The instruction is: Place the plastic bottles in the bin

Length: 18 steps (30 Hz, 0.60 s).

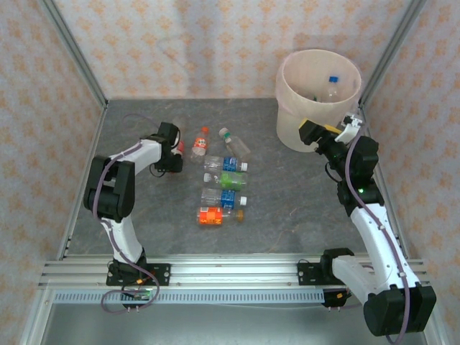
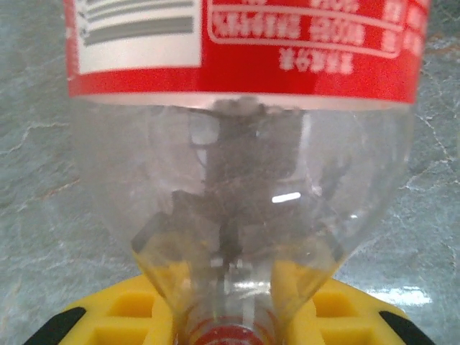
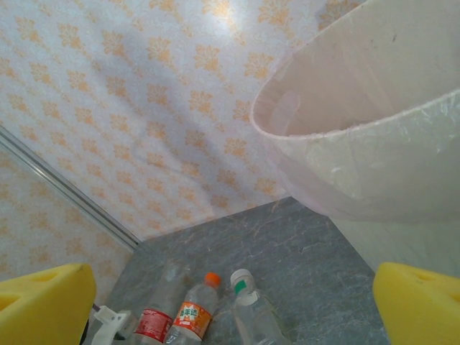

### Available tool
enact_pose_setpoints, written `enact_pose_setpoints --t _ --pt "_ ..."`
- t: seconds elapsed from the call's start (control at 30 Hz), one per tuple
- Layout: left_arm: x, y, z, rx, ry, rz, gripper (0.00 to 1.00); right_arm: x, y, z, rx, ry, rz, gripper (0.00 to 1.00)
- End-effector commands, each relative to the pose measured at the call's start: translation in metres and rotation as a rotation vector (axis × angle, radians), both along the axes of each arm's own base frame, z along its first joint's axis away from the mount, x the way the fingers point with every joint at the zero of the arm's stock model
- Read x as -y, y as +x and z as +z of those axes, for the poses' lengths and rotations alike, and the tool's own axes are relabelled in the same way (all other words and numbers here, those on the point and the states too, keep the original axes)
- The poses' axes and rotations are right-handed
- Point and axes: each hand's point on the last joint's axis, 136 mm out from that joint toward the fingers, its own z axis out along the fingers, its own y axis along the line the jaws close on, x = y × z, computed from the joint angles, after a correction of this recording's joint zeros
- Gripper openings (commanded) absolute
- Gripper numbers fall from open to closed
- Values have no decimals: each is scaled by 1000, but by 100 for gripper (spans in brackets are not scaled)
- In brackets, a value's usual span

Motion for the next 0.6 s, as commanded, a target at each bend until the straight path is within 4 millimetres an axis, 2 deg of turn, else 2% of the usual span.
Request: enact_pose_setpoints --t 0.0,0.13,0.23,0.43,0.57 --pt "-6 3 31 120 40 65 0 -11 -8 -4 -41 20 66 99" --pt "1 0 59 228 5 97 0 -38 -13 -16 -118 31 192 99" --pt "19 -4 88 321 -6 47 0 -52 -14 -23 -125 27 222 99" --pt "80 -15 144 472 -126 -123 0 -69 -4 -26 -119 67 244 99" --pt "131 -29 174 551 -251 -284 0 -81 1 -21 -110 121 283 99"
